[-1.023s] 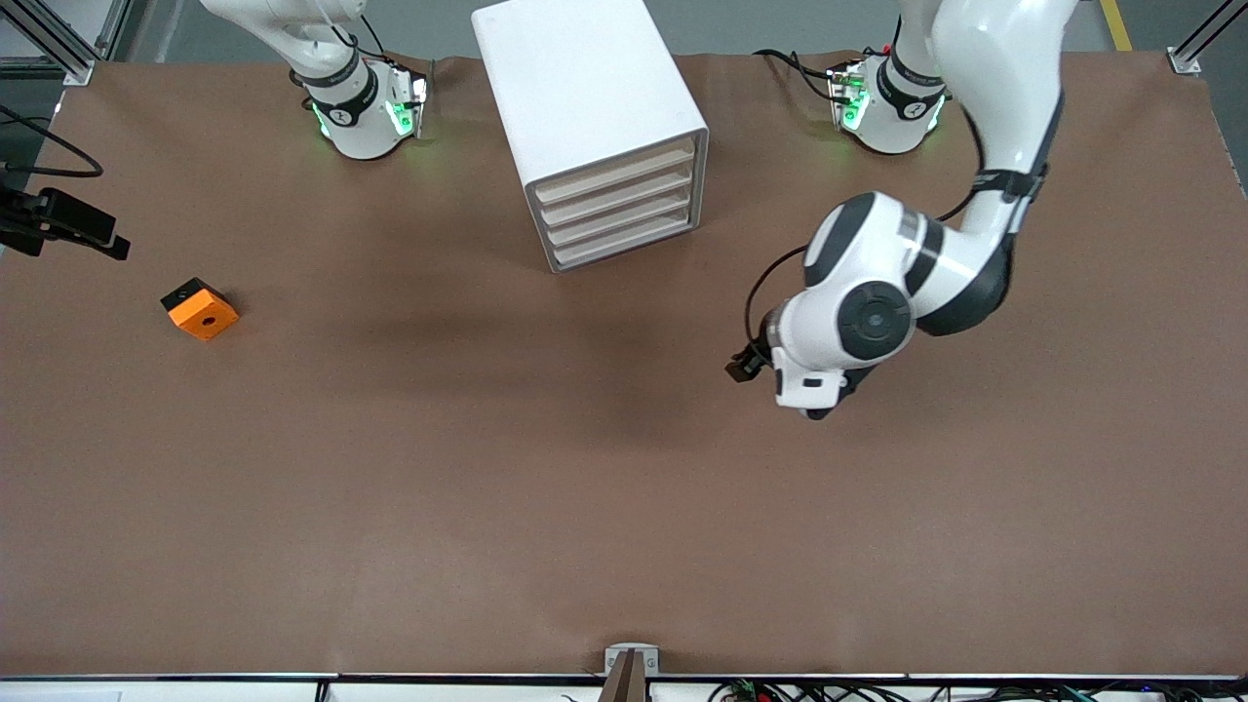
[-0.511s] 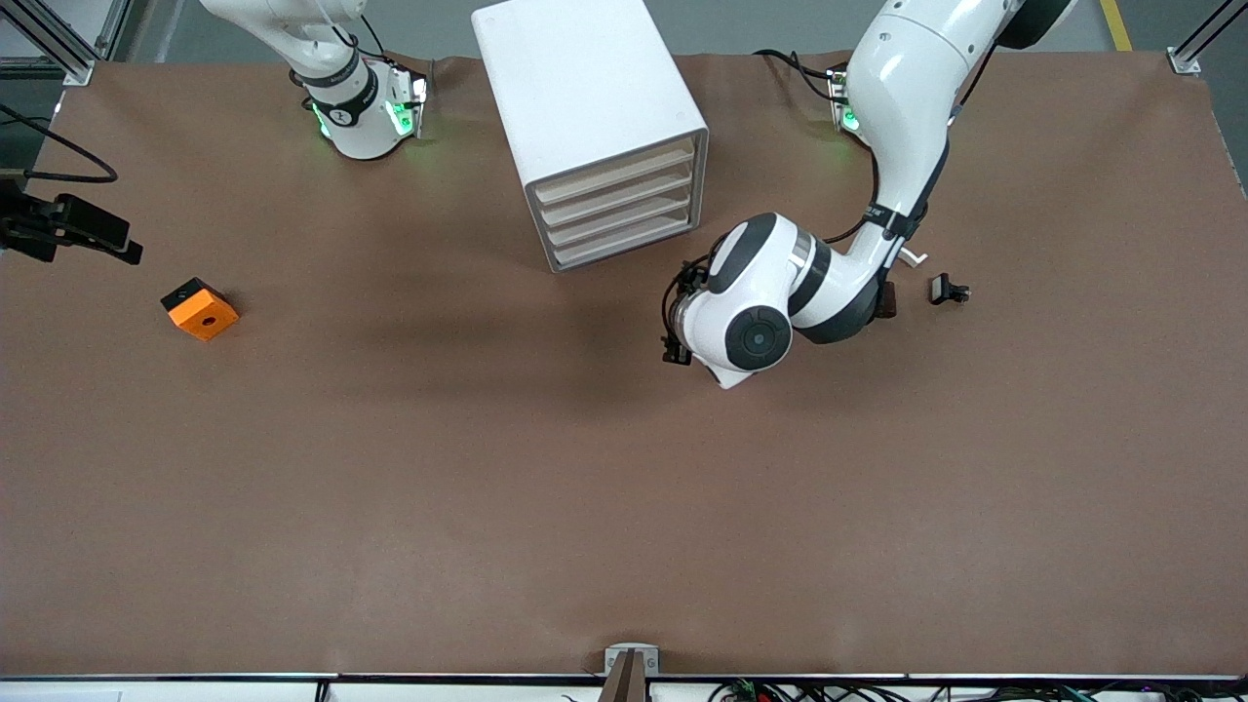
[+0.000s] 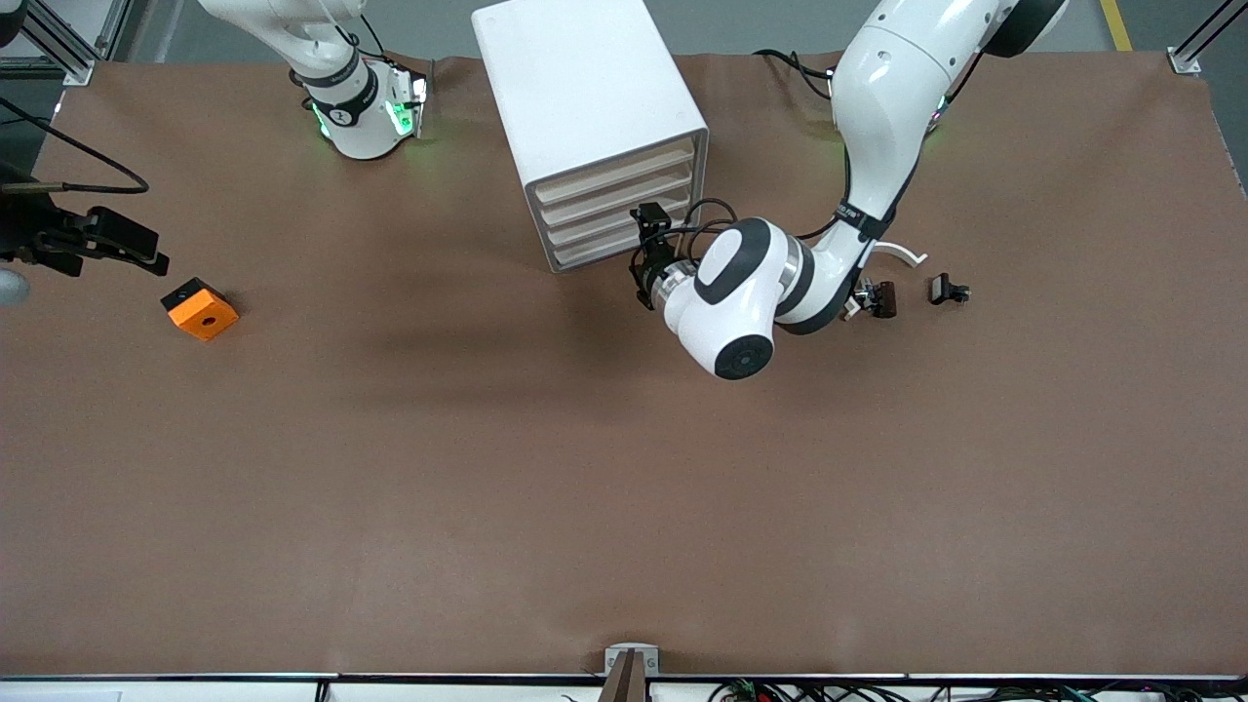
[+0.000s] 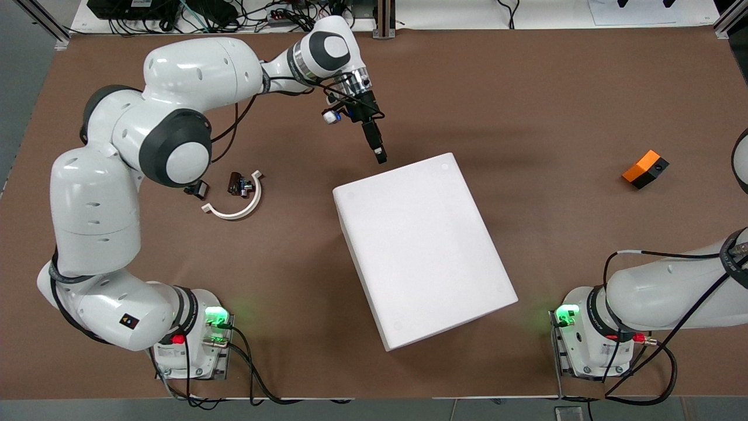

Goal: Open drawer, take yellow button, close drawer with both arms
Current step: 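Hook the left gripper onto the top drawer front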

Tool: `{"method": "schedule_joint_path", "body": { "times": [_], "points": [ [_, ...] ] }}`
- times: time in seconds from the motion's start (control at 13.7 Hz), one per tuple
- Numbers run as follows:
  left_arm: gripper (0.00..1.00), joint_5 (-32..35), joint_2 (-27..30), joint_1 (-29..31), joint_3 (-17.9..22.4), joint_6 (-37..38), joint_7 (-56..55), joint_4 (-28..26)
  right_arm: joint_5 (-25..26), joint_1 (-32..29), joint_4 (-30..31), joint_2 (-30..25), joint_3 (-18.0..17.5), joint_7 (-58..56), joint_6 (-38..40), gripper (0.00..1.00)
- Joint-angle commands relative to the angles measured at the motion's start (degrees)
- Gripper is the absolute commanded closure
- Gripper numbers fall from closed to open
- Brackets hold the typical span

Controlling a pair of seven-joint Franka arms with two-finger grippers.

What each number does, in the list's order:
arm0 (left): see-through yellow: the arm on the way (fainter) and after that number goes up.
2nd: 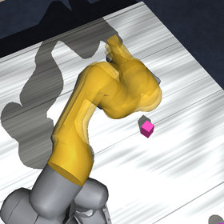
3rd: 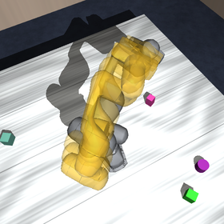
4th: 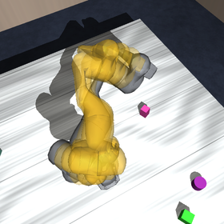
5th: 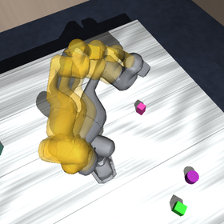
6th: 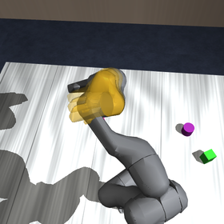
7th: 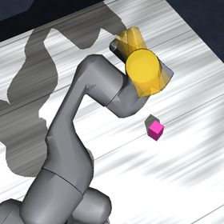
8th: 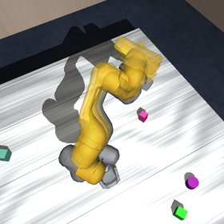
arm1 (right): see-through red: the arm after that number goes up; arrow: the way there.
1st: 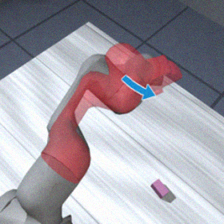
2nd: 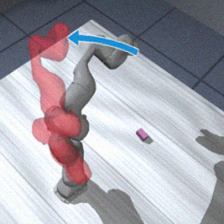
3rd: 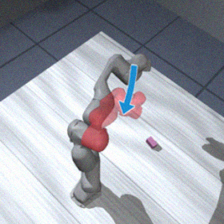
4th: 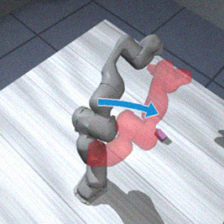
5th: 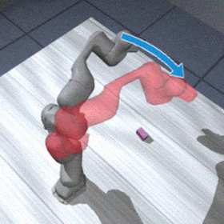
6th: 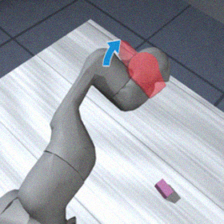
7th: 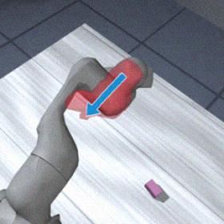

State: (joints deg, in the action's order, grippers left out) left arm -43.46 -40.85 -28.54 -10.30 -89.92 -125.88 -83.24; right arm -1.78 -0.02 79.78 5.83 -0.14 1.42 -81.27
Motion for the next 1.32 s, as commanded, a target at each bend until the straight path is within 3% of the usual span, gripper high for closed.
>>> {"method": "schedule_joint_path", "body": {
  "times": [0.0,0.22,0.51,0.8,0.95,1.24],
  "points": [
    [0.00,-4.68,-2.39,-0.20,0.11,2.55,-3.23,0.80,0.98,0.97,-0.50,1.02,-0.03,1.03,-0.12,0.00],
    [0.10,-9.18,-3.36,-0.11,0.11,5.44,-5.33,0.80,1.42,4.93,-0.42,2.60,-0.03,10.42,-2.40,0.00],
    [0.23,-11.55,-3.36,-1.34,0.02,8.70,-8.41,0.88,0.63,8.09,-0.42,4.63,-0.12,11.85,-2.32,0.00],
    [0.38,-12.35,-3.45,-3.36,0.02,10.99,-9.21,0.80,1.78,15.65,-0.50,4.45,-0.03,15.96,-1.70,0.00],
    [0.60,-12.79,-3.62,-3.54,0.02,10.99,-9.65,0.71,0.63,16.80,-0.50,4.45,-0.21,16.50,-2.05,0.00],
    [0.89,-12.88,-4.94,-3.63,0.11,10.99,-9.83,0.88,-0.15,21.19,-0.15,4.37,-0.21,16.59,-1.79,0.00]
  ]
}}
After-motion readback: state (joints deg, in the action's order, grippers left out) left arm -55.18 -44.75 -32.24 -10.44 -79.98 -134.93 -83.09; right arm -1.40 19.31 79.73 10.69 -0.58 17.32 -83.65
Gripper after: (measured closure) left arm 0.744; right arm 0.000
